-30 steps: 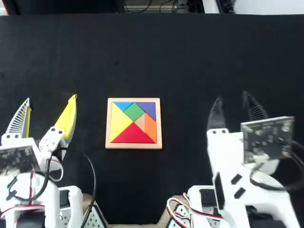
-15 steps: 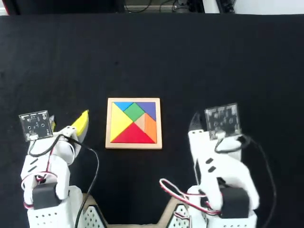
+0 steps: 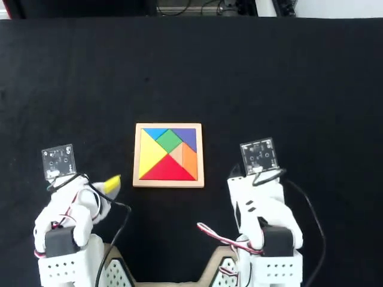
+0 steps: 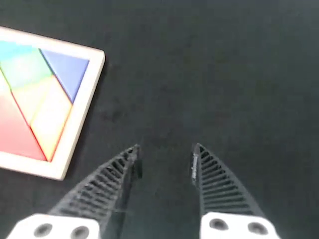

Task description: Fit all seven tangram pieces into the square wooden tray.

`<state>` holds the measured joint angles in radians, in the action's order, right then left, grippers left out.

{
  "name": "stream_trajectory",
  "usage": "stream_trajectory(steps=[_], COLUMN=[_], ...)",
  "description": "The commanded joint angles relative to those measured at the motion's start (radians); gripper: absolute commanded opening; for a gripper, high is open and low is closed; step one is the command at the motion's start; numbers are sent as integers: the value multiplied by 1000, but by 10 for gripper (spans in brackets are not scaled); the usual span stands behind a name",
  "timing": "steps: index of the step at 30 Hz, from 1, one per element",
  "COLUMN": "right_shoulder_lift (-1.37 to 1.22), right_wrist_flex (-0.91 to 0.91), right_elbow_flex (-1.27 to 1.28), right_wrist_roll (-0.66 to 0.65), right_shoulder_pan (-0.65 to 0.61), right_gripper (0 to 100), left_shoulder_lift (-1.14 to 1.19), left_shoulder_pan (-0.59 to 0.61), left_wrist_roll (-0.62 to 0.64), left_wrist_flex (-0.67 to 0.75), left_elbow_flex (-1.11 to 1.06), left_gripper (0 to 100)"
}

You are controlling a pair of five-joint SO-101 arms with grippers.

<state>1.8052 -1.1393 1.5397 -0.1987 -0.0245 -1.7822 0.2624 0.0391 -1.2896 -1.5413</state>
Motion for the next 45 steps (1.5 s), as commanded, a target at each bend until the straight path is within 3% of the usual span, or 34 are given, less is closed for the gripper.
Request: stream_trajectory(steps=[1,6,14,20,23,30,38,45], right_shoulder_lift=[71,70,70,70,70,70,70,70], right_wrist_flex=[9,-61,-152,-150,-150,-129,-160,-160], right_elbow_flex=[45,70,-2,2,7,120,131,134], right_wrist_roll=[3,-3,-3,-2,0,-2,3,-3], right_shoulder_pan=[-9,-9,-9,-9,-9,-9,-8,109], right_gripper=[166,169,170,170,170,170,166,166], left_shoulder_lift=[-3,-3,-3,-3,-3,-3,-3,-3], left_shoulder_pan=[-1,1,12,94,117,108,102,-33], left_wrist_roll=[-14,-190,-201,-199,-199,-94,-87,-81], left_wrist_flex=[-12,6,9,12,12,9,11,11], left_elbow_flex=[-42,-93,-104,-104,-104,-94,-102,-104], left_gripper=[334,333,318,23,68,35,35,34])
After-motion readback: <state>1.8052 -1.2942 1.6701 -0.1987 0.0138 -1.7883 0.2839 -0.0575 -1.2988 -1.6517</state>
